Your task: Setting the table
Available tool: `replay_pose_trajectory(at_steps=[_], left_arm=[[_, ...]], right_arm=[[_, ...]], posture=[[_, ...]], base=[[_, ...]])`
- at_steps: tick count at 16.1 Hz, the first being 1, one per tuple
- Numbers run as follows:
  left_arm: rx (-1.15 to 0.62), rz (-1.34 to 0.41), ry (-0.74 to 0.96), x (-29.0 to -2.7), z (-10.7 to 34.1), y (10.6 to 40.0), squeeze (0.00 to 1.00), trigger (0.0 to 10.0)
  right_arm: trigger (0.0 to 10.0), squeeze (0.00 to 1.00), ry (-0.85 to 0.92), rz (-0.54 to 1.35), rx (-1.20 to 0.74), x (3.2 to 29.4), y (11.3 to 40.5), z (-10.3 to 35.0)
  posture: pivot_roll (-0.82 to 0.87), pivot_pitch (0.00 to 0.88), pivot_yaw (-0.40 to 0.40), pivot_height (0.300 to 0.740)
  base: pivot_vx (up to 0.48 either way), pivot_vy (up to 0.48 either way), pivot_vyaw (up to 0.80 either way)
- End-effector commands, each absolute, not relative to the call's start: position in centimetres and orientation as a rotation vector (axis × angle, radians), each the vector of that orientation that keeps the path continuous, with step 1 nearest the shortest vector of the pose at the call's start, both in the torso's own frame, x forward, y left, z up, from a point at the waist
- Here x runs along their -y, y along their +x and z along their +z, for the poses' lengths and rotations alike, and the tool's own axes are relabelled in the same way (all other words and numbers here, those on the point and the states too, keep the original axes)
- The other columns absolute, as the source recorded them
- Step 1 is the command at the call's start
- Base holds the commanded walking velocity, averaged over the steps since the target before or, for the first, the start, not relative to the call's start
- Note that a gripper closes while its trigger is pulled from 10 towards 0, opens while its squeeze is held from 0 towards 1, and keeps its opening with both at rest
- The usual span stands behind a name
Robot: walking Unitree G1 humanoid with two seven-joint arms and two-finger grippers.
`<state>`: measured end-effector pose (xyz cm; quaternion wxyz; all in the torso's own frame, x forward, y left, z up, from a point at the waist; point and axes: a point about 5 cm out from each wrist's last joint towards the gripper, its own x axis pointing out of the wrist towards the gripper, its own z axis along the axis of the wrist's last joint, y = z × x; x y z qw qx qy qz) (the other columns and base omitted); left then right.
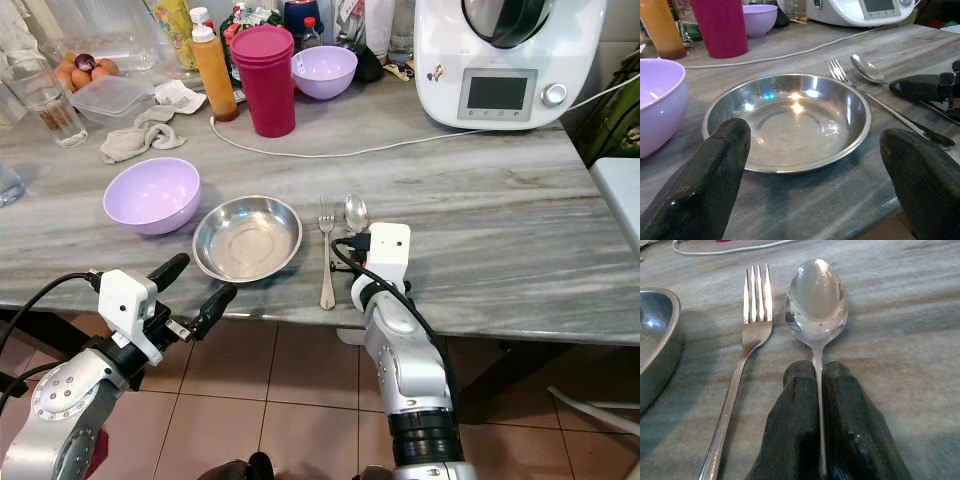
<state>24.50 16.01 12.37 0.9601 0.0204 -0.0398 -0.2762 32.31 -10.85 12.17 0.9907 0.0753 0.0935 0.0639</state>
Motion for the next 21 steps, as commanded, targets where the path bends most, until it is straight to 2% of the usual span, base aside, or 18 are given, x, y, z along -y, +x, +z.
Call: replay_pose_trajectory(at_steps=[1, 4, 5, 17, 21], left_arm=[[0.07, -0.57, 0.049, -16.1, 12.4, 24.2, 0.0, 10.0], [0.064, -0.612, 0.036, -15.8, 12.3, 24.0, 0.0, 10.0], [0.06, -0.625, 0.032, -15.7, 12.3, 23.9, 0.0, 10.0], [0.056, -0.641, 0.03, -15.4, 12.2, 23.7, 0.0, 10.0], [0.103, -0.599, 0.039, -15.5, 12.9, 24.2, 0.0, 10.0]], right_arm=[[10.0, 0.0, 0.143, 0.153, -0.253, 10.4, 32.1, 11.0], [10.0, 0.0, 0.132, 0.146, -0.256, 10.5, 32.1, 10.9], [10.0, 1.0, 0.132, 0.145, -0.257, 10.6, 32.0, 10.8], [10.0, 1.0, 0.06, 0.124, -0.131, 11.2, 32.1, 12.3], [10.0, 1.0, -0.001, 0.109, 0.007, 11.3, 32.1, 14.2]], posture=[[-0.14, 0.165, 0.067, 0.74], [-0.14, 0.167, 0.066, 0.74], [-0.14, 0.168, 0.066, 0.74], [-0.15, 0.163, 0.069, 0.74], [-0.15, 0.161, 0.065, 0.74]], base=[[0.0, 0.0, 0.0], [0.0, 0.0, 0.0], [0.0, 0.0, 0.0], [0.0, 0.0, 0.0], [0.0, 0.0, 0.0]])
